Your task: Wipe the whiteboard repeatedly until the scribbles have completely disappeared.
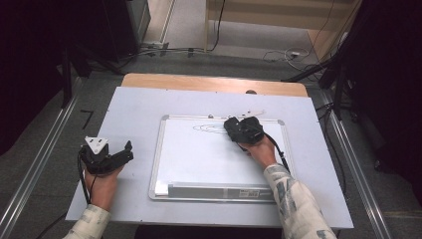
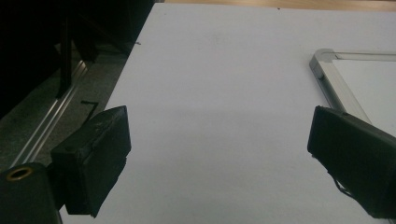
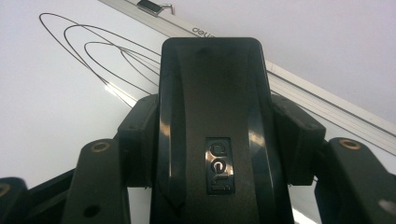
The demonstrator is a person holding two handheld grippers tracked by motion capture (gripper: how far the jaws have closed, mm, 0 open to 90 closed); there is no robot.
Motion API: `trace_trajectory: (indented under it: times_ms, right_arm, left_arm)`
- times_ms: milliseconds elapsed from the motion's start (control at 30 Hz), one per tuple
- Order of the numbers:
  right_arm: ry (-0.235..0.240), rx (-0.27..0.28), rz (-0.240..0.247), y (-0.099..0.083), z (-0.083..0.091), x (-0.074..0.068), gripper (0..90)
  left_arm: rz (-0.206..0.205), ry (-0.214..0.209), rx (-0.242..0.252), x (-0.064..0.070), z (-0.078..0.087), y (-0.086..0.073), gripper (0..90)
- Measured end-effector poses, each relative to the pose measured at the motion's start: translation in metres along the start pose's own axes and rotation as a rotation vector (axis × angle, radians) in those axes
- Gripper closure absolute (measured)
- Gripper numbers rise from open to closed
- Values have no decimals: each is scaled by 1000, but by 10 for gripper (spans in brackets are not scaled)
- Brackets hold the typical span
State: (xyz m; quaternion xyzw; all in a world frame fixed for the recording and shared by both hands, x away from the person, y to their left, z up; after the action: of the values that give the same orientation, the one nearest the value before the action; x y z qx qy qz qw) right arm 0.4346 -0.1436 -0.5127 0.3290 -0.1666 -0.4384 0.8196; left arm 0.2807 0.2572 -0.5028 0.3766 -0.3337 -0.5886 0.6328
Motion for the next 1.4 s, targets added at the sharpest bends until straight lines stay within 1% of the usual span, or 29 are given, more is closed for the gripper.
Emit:
trace_trajectory:
  times_ms: [167, 200, 233, 767, 833, 867, 1400]
  right_arm:
    - [6, -2, 7, 2, -2, -4, 389]
    - [8, -2, 16, 3, -3, -4, 389]
    - [10, -3, 10, 3, -3, -6, 389]
    - [28, 3, 32, 10, -11, -22, 389]
    - [28, -1, 28, 10, -11, -23, 389]
    - [29, 3, 35, 11, -11, -23, 389]
    - [44, -3, 58, 18, -19, -38, 390]
  left_arm:
    - [1, 0, 0, 0, 0, 0, 63]
    - [2, 0, 0, 0, 0, 0, 63]
    - [1, -2, 0, 0, 0, 0, 63]
    - [5, -2, 2, 0, 0, 0, 63]
    - [4, -2, 1, 0, 1, 0, 63]
    - [4, -2, 1, 0, 0, 0, 63]
    - [4, -4, 2, -1, 1, 0, 63]
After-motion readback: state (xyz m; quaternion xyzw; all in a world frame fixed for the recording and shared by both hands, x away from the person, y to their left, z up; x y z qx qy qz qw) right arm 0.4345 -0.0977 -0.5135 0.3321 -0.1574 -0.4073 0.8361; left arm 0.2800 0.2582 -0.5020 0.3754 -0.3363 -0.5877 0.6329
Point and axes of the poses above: each handheld gripper's, and its own axes: z roughly backward along the jaws, y roughly out of its top, x roughly to its right, the point moved 3 cm from there along -z, roughly forward along the jaws, and after that the axes turned 4 degrees about -z, right-handed, at the moved point
